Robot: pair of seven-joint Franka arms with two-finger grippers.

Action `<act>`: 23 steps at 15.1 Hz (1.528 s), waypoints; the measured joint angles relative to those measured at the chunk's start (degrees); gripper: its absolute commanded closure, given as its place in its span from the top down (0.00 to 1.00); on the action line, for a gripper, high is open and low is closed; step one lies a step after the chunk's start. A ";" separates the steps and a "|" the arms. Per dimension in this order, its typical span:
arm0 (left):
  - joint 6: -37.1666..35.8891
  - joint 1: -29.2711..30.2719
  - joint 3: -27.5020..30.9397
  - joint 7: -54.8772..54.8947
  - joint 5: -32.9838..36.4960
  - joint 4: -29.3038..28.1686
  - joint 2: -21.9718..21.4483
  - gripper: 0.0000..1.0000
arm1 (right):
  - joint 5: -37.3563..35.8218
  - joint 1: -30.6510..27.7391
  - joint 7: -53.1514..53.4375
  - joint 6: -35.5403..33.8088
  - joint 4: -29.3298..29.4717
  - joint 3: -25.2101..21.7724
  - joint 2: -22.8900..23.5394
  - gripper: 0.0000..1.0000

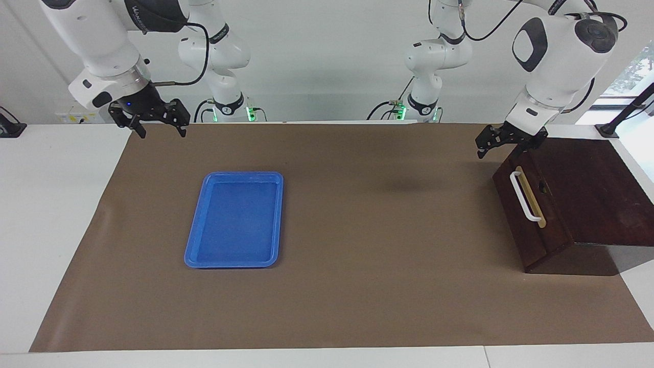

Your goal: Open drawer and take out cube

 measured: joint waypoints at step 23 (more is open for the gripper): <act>14.07 -5.29 -0.11 -8.14 28.57 -3.36 9.47 1.00 | 0.00 -0.02 0.00 0.00 0.00 -0.03 0.00 1.00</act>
